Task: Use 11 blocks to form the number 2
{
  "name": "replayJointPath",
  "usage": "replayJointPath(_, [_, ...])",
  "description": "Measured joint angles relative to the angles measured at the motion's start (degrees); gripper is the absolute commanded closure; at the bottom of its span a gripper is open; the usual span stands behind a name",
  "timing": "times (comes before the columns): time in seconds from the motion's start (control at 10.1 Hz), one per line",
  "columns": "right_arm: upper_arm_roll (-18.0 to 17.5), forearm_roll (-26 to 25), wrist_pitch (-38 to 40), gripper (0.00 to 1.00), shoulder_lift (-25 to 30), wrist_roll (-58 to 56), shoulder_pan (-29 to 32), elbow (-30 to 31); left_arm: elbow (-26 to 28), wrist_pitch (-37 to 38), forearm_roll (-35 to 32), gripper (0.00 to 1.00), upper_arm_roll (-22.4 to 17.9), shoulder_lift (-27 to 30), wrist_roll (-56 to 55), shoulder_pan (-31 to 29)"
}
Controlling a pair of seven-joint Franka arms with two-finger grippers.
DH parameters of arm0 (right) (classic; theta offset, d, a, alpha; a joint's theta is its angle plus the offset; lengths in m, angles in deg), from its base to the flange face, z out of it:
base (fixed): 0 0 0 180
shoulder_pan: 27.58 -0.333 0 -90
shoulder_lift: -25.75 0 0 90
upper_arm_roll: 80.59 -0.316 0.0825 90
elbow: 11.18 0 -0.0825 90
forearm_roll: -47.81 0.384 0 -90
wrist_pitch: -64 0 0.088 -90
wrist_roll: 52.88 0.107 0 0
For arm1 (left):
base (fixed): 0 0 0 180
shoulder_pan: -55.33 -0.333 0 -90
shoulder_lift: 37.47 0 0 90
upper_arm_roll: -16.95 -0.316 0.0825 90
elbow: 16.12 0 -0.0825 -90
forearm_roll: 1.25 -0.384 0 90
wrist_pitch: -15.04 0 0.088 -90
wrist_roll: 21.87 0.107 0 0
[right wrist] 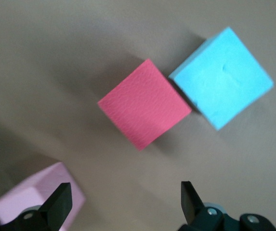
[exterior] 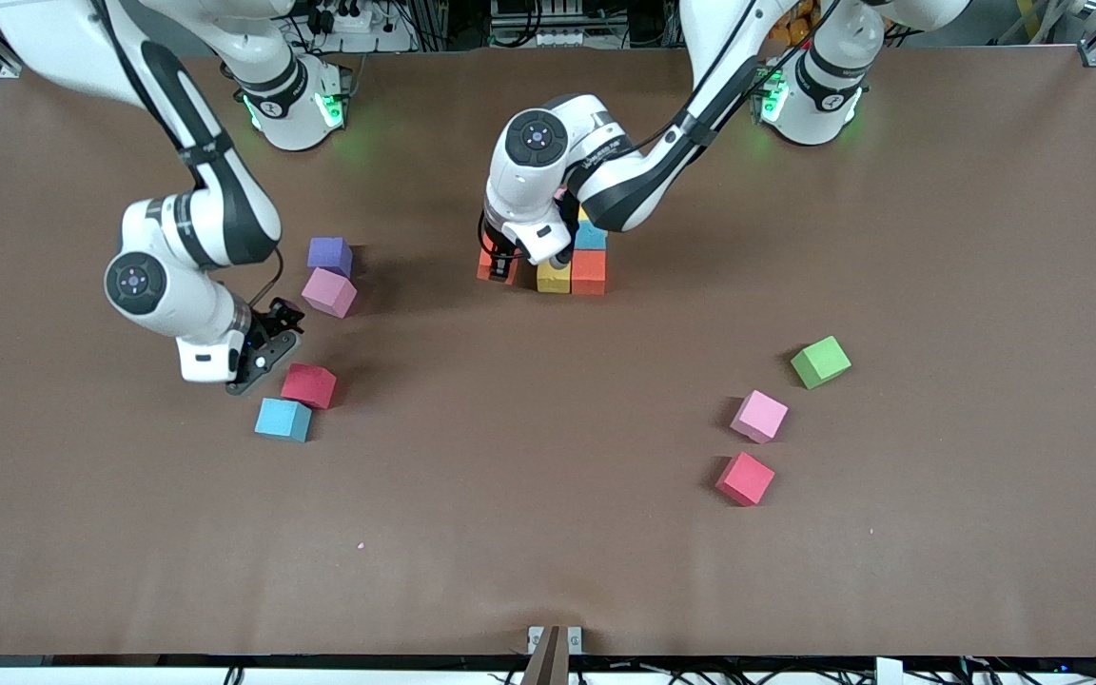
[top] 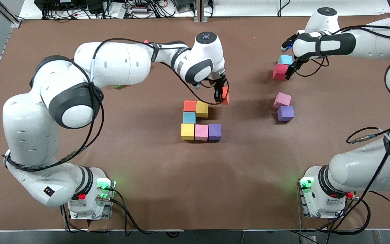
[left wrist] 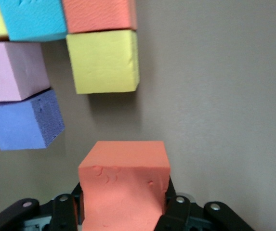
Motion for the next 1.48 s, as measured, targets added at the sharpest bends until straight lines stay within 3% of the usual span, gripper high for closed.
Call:
replayJointPath(0.2, [-1.1,0.1,3.8,0.09,3.9,18.5,-0.1,1.4,1.1,-1.3,0.0,0.44,-0.1,-0.3,-4.2,1.0])
replayJointPath(0.4, [-1.0,0.2,4.1,0.02,5.7,33.7,0.0,3.6,2.2,-1.4,0.0,0.43,-0.2,-0.5,-6.1,1.1])
replayJointPath(0.89, [-0.8,0.3,5.2,0.0,10.4,38.7,2.8,4.6,4.2,-1.6,-1.4,0.42,-0.6,-1.8,-6.6,1.1])
replayJointPath(1.48, [-1.5,1.4,-1.3,0.0,7.9,57.4,0.3,13.1,4.3,-3.9,-4.2,0.42,-0.6,-4.0,-6.6,1.4])
